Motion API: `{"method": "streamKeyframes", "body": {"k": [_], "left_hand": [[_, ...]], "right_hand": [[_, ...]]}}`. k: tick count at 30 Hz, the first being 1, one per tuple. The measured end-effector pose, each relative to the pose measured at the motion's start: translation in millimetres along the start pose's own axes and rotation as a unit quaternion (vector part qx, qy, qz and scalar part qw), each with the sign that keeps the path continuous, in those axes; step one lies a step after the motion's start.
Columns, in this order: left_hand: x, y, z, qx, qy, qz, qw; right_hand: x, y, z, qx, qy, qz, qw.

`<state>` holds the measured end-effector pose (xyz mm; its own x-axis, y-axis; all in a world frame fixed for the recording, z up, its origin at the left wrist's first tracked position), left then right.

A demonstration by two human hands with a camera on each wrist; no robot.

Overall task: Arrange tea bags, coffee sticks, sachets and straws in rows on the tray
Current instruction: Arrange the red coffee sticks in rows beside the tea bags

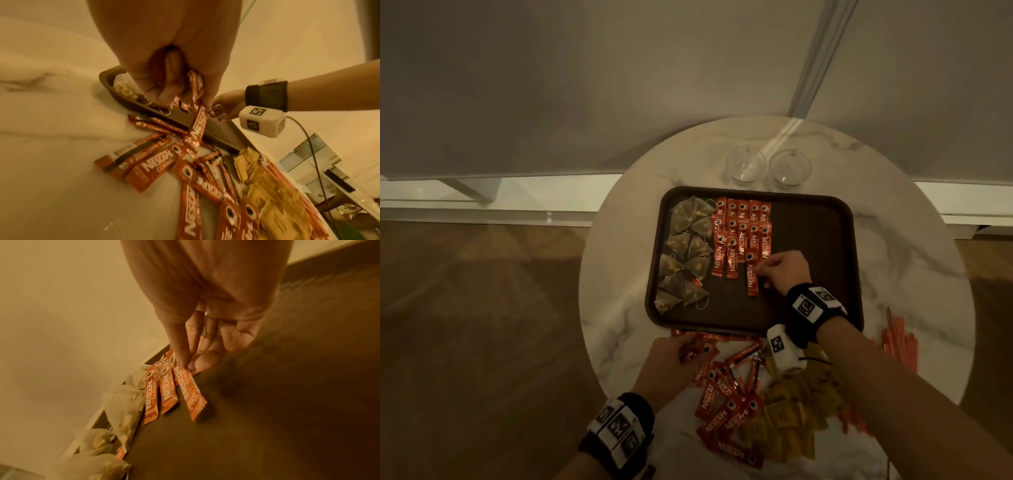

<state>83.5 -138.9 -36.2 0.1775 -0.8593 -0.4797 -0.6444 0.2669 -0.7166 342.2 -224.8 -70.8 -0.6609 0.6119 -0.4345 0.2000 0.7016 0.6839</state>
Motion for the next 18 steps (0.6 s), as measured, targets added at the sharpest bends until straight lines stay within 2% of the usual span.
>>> {"method": "streamKeyframes", "body": {"k": [5,9,18], "left_hand": [[-13,-13,17,0.017,0.000,0.005,1.000],[-12,-16,28,0.028,0.013,0.004,1.000],[-9,-14,40,0.029,0.049,0.033,0.998]], "right_hand": [[3,12,20,0.012,-0.006,0.002,1.000],[5,9,31,0.052,0.005,0.011,0.999],[16,12,34,0.073,0.012,-0.011,0.997]]}}
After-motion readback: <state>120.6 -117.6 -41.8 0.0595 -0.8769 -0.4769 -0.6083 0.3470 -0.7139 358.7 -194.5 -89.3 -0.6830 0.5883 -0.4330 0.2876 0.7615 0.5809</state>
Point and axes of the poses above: each hand's wrist, its own z-axis towards the middle knuckle, its own x-axis out of the palm, y = z × x, the point moved 8 cm from there along z, towards the middle knuckle, and after that the axes turned 7 degrees about z, right-handed, at the moved point
